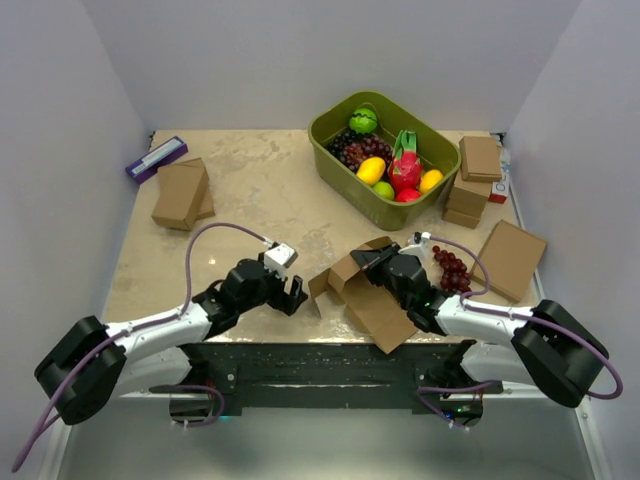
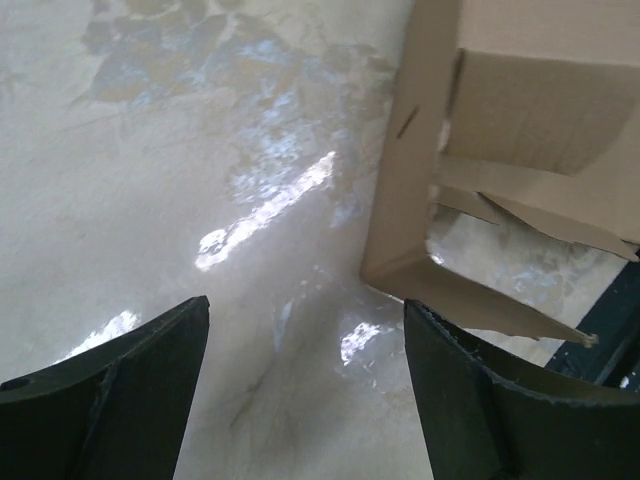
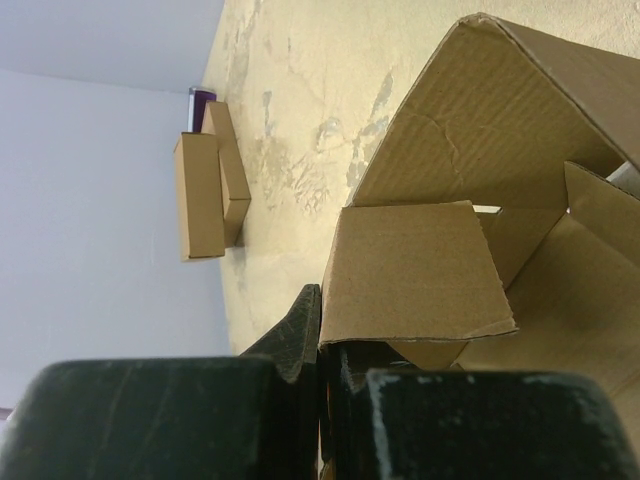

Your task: Fold the paper box

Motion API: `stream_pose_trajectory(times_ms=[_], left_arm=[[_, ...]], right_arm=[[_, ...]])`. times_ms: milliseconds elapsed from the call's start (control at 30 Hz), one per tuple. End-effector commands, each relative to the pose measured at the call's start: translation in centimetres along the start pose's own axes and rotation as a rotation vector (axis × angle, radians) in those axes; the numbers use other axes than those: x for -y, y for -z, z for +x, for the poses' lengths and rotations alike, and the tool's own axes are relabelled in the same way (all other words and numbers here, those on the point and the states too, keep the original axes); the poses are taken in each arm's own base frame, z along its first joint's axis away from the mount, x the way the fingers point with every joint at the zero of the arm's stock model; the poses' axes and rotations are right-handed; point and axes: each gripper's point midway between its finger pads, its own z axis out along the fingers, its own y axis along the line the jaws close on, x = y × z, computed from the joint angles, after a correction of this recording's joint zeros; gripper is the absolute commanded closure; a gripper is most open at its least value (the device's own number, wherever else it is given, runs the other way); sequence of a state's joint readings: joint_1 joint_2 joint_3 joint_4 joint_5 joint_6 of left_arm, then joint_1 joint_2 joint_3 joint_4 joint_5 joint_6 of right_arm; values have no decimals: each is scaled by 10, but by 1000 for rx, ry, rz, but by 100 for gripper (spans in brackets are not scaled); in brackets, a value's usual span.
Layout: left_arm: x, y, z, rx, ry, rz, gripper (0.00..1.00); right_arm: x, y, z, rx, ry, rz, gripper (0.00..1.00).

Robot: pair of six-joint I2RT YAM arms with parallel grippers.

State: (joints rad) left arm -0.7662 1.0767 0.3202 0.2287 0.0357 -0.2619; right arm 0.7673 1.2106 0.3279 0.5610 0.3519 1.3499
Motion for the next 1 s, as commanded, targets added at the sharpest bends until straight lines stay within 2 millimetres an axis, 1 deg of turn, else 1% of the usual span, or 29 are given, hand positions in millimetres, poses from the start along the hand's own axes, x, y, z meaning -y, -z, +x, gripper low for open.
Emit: stream_pose_trajectory(times_ms=[0, 33, 67, 200, 400, 500, 700, 833, 967], left_arm=[[35, -6, -24, 124, -143, 191, 16], [41, -6, -28, 151, -156, 218, 16], [41, -10, -25, 142, -164, 224, 16], [49, -18, -28, 153, -211, 256, 17], [70, -28, -38, 176, -266, 304, 24], [76, -32, -42, 186, -280, 311, 25], [85, -37, -52, 213, -287, 317, 28], [96, -36, -59, 243, -267, 355, 32], [107, -39, -57, 241, -247, 379, 33]], right_arm=[[6, 0, -6, 33, 47, 32, 100], [6, 0, -6, 33, 47, 33, 100], [7, 0, -5, 28, 48, 33, 100], [6, 1, -5, 30, 45, 28, 100], [6, 2, -8, 38, 47, 30, 100], [6, 2, -8, 38, 47, 30, 100], [9, 2, -8, 43, 50, 37, 100], [13, 2, -9, 50, 49, 47, 100], [15, 1, -8, 50, 46, 50, 100]])
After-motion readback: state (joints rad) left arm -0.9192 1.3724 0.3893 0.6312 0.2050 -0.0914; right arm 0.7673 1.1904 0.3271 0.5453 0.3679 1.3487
